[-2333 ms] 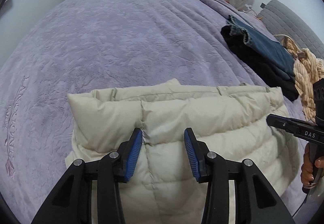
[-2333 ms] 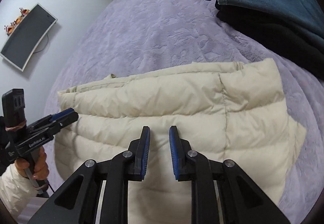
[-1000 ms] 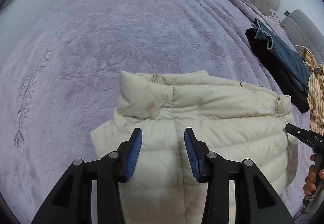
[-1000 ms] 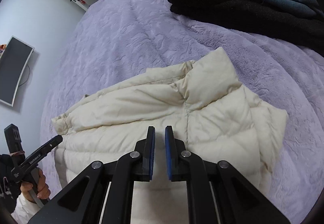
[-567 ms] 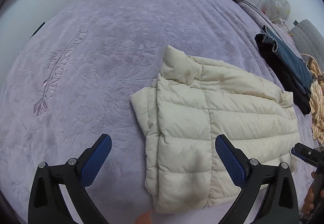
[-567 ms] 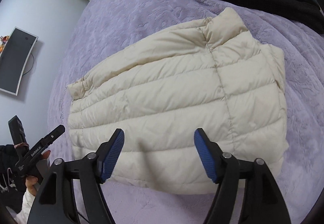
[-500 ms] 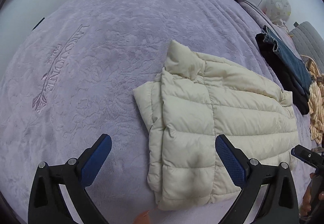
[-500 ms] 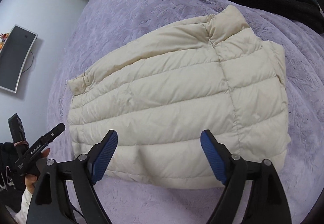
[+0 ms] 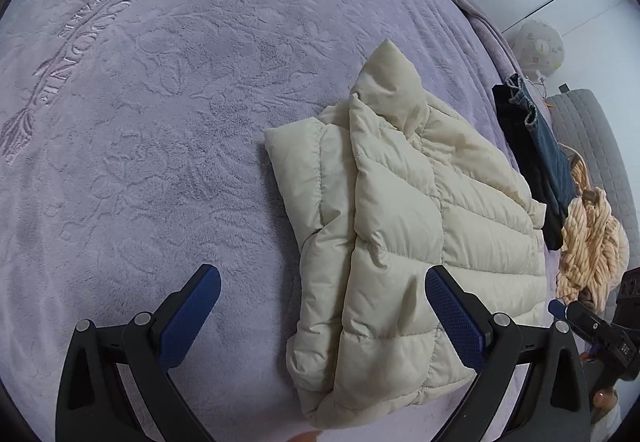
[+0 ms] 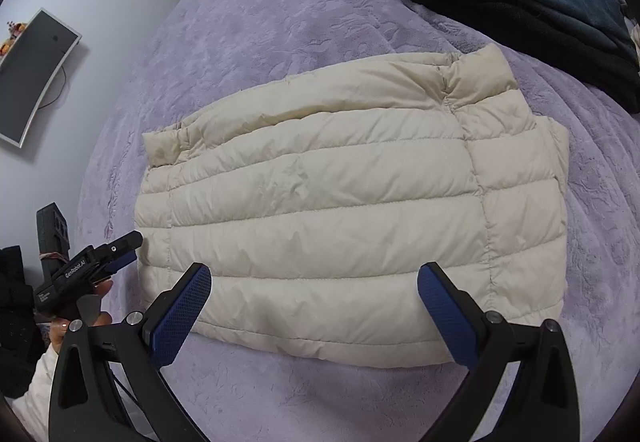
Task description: Fold large clothes
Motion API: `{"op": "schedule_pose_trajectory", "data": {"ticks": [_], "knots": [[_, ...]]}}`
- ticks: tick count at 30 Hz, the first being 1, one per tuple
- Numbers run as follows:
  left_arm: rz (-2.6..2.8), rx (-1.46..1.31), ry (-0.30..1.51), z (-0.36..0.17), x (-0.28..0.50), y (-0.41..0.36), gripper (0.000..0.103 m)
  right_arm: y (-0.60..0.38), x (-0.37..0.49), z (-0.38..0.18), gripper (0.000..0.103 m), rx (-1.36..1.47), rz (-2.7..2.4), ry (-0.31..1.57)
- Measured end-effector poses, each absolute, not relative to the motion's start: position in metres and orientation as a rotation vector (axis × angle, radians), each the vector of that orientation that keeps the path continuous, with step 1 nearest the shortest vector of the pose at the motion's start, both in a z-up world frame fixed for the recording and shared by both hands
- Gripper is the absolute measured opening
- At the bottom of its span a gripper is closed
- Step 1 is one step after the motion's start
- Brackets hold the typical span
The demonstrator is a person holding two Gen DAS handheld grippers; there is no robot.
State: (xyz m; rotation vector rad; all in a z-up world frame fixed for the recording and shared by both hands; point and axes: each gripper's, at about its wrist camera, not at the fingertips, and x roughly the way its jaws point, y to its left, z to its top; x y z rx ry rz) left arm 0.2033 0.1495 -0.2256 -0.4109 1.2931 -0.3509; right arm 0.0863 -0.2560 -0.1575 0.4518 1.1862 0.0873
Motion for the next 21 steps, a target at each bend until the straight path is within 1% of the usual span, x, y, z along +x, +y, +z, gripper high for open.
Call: {"op": "schedule_pose_trajectory", "data": {"ticks": [1,2,3,4,5,6,7,8,9,14,17,19,20,21], "knots": [[-0.359,-0.425,1.297,-0.229,0.205,0.150,0.102,-0.256,0.089,-0.157,0.102,0.452,0.092,1.176],[-0.362,-0.438,1.301,-0.231,0.206,0.150,0.102,-0.256,0.092,-0.158,0.094,0.457,0.101,1.168],[-0.366,-0.451,1.304,-0.234,0.208,0.150,0.102,-0.256,0.096,-0.159,0.074,0.464,0.107,1.169],[-0.375,-0.465,1.308,-0.237,0.210,0.149,0.102,-0.255,0.100,-0.163,0.060,0.470,0.108,1.178],[-0.388,-0.476,1.312,-0.239,0.212,0.149,0.102,-0.256,0.105,-0.168,0.034,0.477,0.105,1.194],[-0.402,-0.485,1.315,-0.242,0.213,0.148,0.102,-0.255,0.109,-0.174,0.026,0.491,0.107,1.204],[-0.417,-0.490,1.315,-0.244,0.214,0.147,0.102,-0.256,0.112,-0.179,0.026,0.508,0.120,1.204],[-0.437,-0.491,1.315,-0.246,0.216,0.145,0.102,-0.256,0.115,-0.184,0.022,0.513,0.128,1.203],[-0.459,-0.491,1.317,-0.248,0.217,0.142,0.102,-0.255,0.118,-0.189,0.021,0.506,0.131,1.206],[-0.533,-0.462,1.341,-0.260,0.221,0.120,0.102,-0.255,0.131,-0.223,0.020,0.529,0.153,1.243],[-0.565,-0.445,1.346,-0.264,0.225,0.104,0.102,-0.257,0.132,-0.241,0.018,0.554,0.166,1.260],[-0.579,-0.435,1.350,-0.265,0.228,0.094,0.101,-0.259,0.131,-0.250,0.018,0.573,0.176,1.267],[-0.592,-0.435,1.346,-0.263,0.228,0.089,0.097,-0.260,0.131,-0.253,0.018,0.584,0.179,1.269],[-0.607,-0.431,1.344,-0.261,0.228,0.084,0.076,-0.261,0.130,-0.255,0.018,0.592,0.182,1.268]]}}
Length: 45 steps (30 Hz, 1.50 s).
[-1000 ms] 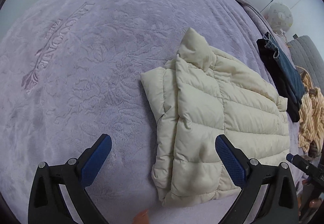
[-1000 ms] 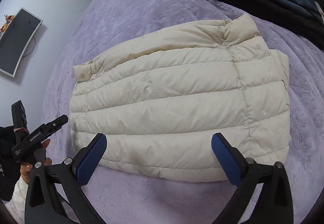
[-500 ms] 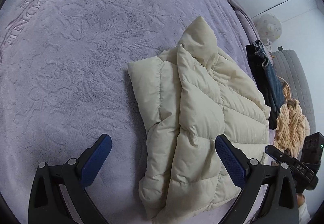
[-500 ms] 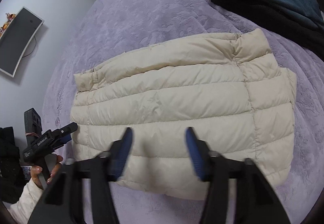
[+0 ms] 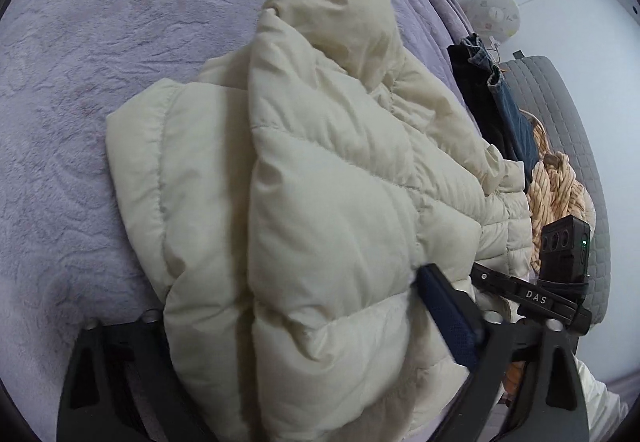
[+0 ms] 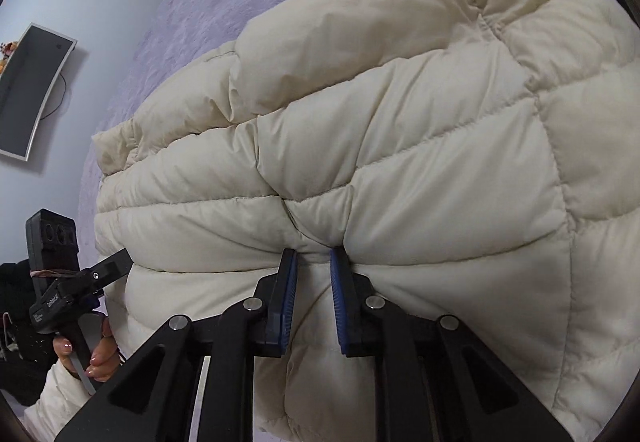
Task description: Fold large clothes
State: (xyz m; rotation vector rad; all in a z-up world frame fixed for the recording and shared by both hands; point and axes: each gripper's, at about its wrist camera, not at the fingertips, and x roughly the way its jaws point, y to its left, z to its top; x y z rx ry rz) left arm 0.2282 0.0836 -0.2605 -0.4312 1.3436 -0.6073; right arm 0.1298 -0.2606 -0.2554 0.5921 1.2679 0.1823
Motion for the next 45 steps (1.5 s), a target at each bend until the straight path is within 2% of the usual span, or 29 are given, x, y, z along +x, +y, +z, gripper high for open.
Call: {"op": "schedule_pose_trajectory", "data": {"ticks": [1,3,4,6,12,19,26,32,37,38,40,41,42,45], "knots": [[-0.629,-0.434,1.350,-0.259,0.228,0.079,0.054,-0.262,0.129,-0.257,0.018,0.597,0.184,1.267],[-0.649,-0.438,1.343,-0.250,0.227,0.072,0.034,-0.262,0.127,-0.260,0.018,0.602,0.189,1.266],[-0.650,-0.422,1.334,-0.244,0.226,0.068,0.028,-0.263,0.127,-0.261,0.018,0.605,0.190,1.265],[-0.653,-0.402,1.316,-0.228,0.223,0.062,0.023,-0.264,0.125,-0.263,0.018,0.617,0.193,1.262],[-0.721,-0.456,1.265,-0.166,0.212,0.042,0.023,-0.280,0.119,-0.273,0.018,0.694,0.229,1.242],[-0.786,-0.290,1.250,-0.114,0.191,-0.038,0.023,-0.293,0.113,-0.283,0.016,0.810,0.283,1.217],[-0.755,-0.142,1.247,-0.107,0.176,-0.104,0.023,-0.311,0.102,-0.297,0.008,0.908,0.329,1.205],[-0.681,-0.067,1.239,-0.106,0.172,-0.121,0.023,-0.333,0.093,-0.293,0.009,0.962,0.362,1.231],[-0.642,-0.054,1.262,-0.107,0.175,-0.125,0.023,-0.370,0.088,-0.265,0.010,1.022,0.370,1.201],[-0.636,-0.051,1.268,-0.109,0.175,-0.127,0.023,-0.380,0.085,-0.256,0.012,1.022,0.369,1.184],[-0.627,-0.045,1.270,-0.110,0.175,-0.130,0.023,-0.399,0.078,-0.236,0.035,1.005,0.354,1.151],[-0.622,-0.042,1.271,-0.112,0.176,-0.130,0.023,-0.410,0.072,-0.226,0.065,0.985,0.330,1.135],[-0.620,-0.040,1.274,-0.112,0.176,-0.132,0.023,-0.419,0.065,-0.216,0.082,0.971,0.314,1.110],[-0.613,-0.028,1.282,-0.112,0.177,-0.136,0.023,-0.446,0.043,-0.194,0.082,0.937,0.265,1.068]]}}
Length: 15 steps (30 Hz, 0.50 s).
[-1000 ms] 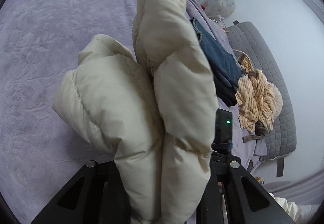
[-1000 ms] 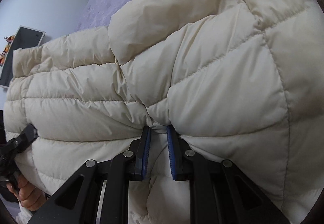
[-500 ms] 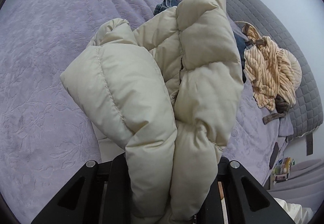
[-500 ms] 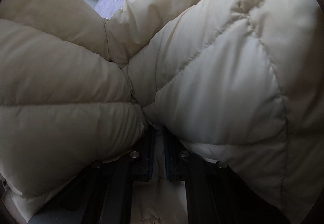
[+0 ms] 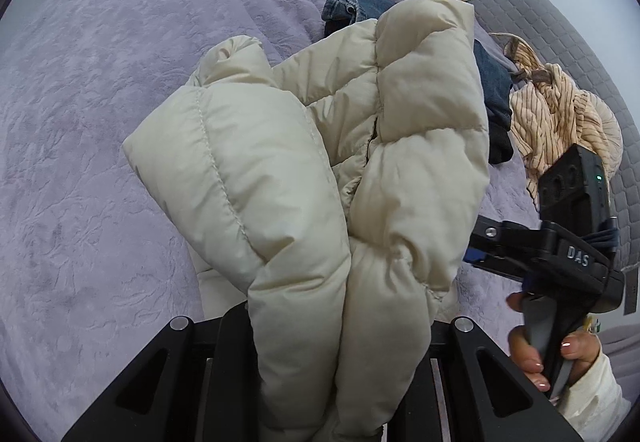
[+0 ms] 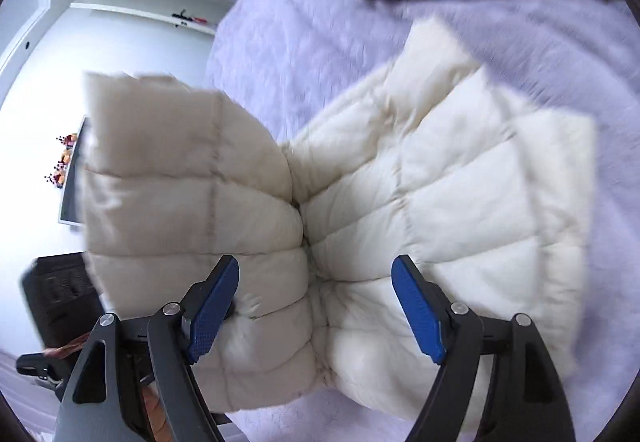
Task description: Fold large clothes
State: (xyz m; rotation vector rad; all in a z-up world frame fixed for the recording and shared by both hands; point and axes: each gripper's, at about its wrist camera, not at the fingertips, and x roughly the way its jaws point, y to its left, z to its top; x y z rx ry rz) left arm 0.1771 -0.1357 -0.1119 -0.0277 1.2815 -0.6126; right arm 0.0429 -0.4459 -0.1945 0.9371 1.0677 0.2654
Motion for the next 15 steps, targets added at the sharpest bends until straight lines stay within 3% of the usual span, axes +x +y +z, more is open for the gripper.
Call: {"op": "schedule_pose_trajectory", "data": {"ticks": [5,8,10,11,12,15], "knots": [[-0.599,-0.008,1.287,-0.111,0.176,-0.139,0.023,-0.480,0.010,-0.178,0.082,0.801,0.081,1.079],[-0.592,0.009,1.289,-0.111,0.175,-0.142,0.023,-0.488,-0.001,-0.186,0.076,0.807,0.031,1.098],[-0.591,0.021,1.290,-0.111,0.173,-0.146,0.023,-0.497,-0.001,-0.201,0.051,0.853,0.044,1.134],[-0.591,0.027,1.290,-0.110,0.173,-0.148,0.023,-0.495,-0.002,-0.207,0.026,0.878,0.054,1.155],[-0.594,0.036,1.291,-0.110,0.171,-0.151,0.023,-0.492,-0.001,-0.218,0.016,0.898,0.054,1.169],[-0.621,0.068,1.289,-0.108,0.164,-0.163,0.023,-0.493,-0.001,-0.242,0.015,0.971,0.072,1.163]]}}
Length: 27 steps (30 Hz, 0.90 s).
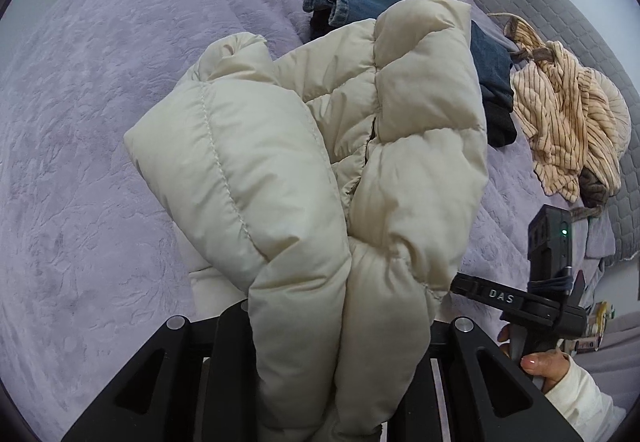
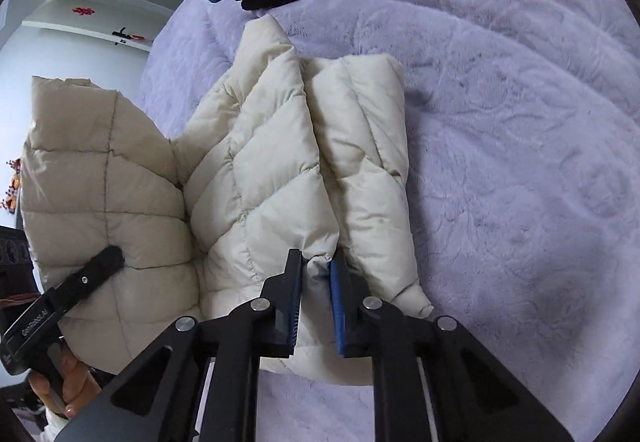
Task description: Fold large clothes
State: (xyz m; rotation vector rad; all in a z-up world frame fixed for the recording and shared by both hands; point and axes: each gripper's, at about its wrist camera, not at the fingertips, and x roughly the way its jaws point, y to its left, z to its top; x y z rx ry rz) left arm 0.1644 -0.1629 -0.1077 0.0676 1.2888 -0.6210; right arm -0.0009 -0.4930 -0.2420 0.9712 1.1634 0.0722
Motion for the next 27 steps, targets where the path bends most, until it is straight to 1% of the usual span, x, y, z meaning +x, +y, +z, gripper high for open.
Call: {"op": "schedule_pose_trajectory", "data": {"ticks": [4,5,6,7,8,9,10,20,25,26,27], "knots": [[-0.696,0.092,1.288,-0.108,0.154,-0.184,0.024,-0.501,-0.001,-0.268,0.015,1.071,0.093,1.166],[-0.717,0.099,1.289,-0.109,0.151,-0.189,0.025,-0.503,0.000,-0.272,0.015,1.082,0.101,1.166],[-0.743,0.101,1.290,-0.110,0.148,-0.195,0.033,-0.504,0.001,-0.275,0.015,1.085,0.108,1.167],[-0.769,0.096,1.291,-0.111,0.145,-0.200,0.043,-0.504,0.003,-0.278,0.015,1.081,0.118,1.167],[-0.798,0.082,1.291,-0.112,0.143,-0.204,0.051,-0.504,0.005,-0.280,0.015,1.076,0.129,1.168],[-0.827,0.063,1.288,-0.112,0.141,-0.208,0.063,-0.504,0.005,-0.281,0.015,1.070,0.138,1.169],[-0.849,0.050,1.282,-0.113,0.139,-0.212,0.068,-0.504,0.005,-0.282,0.015,1.068,0.146,1.169],[-1.056,-0.069,1.338,-0.135,0.140,-0.235,0.069,-0.512,0.010,-0.293,0.015,1.118,0.170,1.158],[-1.069,-0.103,1.348,-0.139,0.143,-0.236,0.069,-0.539,-0.003,-0.288,0.015,1.201,0.162,1.126],[-1.071,-0.098,1.347,-0.140,0.143,-0.236,0.069,-0.548,-0.009,-0.284,0.016,1.217,0.149,1.104],[-1.072,-0.090,1.344,-0.139,0.143,-0.237,0.069,-0.559,-0.016,-0.280,0.025,1.234,0.135,1.076]]}}
